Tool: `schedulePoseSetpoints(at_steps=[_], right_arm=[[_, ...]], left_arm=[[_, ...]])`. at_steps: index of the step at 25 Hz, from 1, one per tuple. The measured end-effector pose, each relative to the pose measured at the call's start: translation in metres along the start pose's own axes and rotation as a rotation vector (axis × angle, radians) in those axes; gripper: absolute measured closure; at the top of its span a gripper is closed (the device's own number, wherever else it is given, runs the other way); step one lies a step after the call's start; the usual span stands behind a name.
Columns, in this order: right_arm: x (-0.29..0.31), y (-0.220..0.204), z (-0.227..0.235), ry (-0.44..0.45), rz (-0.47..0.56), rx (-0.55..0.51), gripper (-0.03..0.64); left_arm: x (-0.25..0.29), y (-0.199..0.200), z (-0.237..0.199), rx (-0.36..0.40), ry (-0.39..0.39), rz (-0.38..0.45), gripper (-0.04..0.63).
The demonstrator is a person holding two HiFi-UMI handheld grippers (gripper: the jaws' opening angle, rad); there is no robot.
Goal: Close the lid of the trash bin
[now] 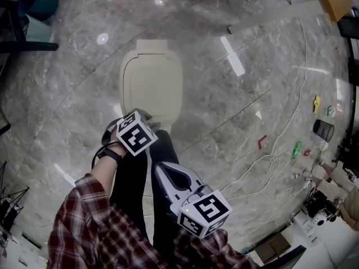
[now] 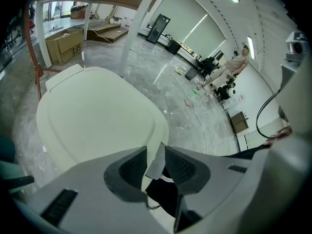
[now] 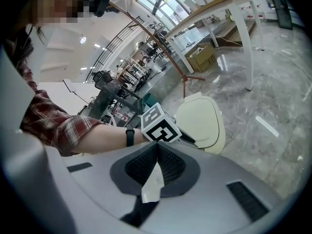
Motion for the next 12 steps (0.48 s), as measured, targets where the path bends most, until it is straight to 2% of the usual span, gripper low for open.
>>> schedulePoseSetpoints(at_steps=[4,12], right_arm=[[0.007,0.01,0.005,-0.009,-0.019,-0.026,0.604],[0.016,0.03,0.019,-0.038,-0.054,-0.054,0.604]], left_arm=[[0.0,0.001,-0.004,0.024,0.015,0.002,0.514],[0.009,0.003,-0.006,0.056,0.018,-0.045,0.515]])
Point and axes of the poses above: the fingertips, and each gripper's own axes: x forward along the fingers, z to its right, y out of its top, the point moved 9 cm from there along -x, backward along the fingers, and after that the axes turned 8 degrees about -z, right-handed, at the moved point
